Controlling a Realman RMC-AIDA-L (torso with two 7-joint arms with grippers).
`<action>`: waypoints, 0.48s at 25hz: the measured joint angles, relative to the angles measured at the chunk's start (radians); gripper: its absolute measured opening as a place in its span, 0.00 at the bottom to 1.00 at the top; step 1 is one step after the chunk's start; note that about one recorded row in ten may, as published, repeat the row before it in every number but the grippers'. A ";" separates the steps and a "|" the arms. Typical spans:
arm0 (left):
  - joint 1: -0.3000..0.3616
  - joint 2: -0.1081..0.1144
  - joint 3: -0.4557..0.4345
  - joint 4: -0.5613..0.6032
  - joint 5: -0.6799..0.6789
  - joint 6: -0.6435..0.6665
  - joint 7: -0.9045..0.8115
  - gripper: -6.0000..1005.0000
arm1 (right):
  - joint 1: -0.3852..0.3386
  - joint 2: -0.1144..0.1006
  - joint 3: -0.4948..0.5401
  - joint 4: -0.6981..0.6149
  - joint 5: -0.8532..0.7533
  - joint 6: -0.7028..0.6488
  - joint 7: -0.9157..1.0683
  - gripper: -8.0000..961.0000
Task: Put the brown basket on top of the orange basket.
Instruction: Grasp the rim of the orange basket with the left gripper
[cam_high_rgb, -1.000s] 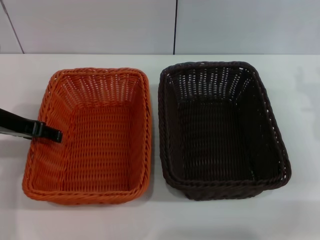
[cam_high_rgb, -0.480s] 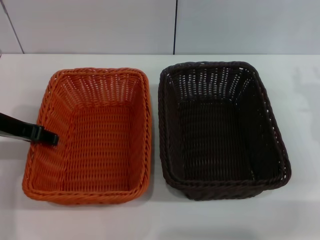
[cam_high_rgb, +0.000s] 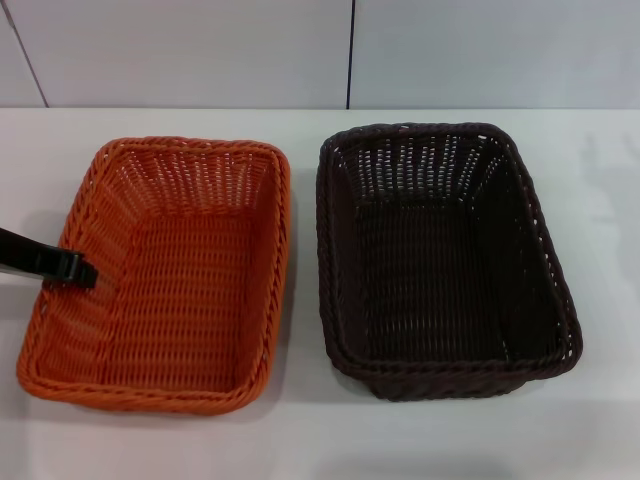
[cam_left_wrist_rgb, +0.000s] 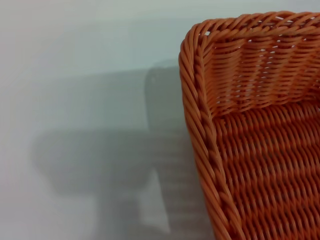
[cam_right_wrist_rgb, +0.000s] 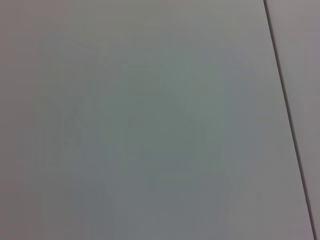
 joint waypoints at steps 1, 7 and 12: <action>0.000 0.001 -0.001 0.003 -0.001 0.004 0.004 0.46 | 0.000 0.000 -0.001 0.000 0.000 0.000 0.000 0.58; -0.003 0.003 -0.011 0.057 -0.004 0.037 0.024 0.21 | 0.001 0.001 -0.002 0.000 0.000 0.001 0.000 0.58; -0.013 0.004 -0.052 0.118 -0.014 0.079 0.061 0.19 | 0.000 0.001 -0.002 0.001 0.000 0.001 0.000 0.58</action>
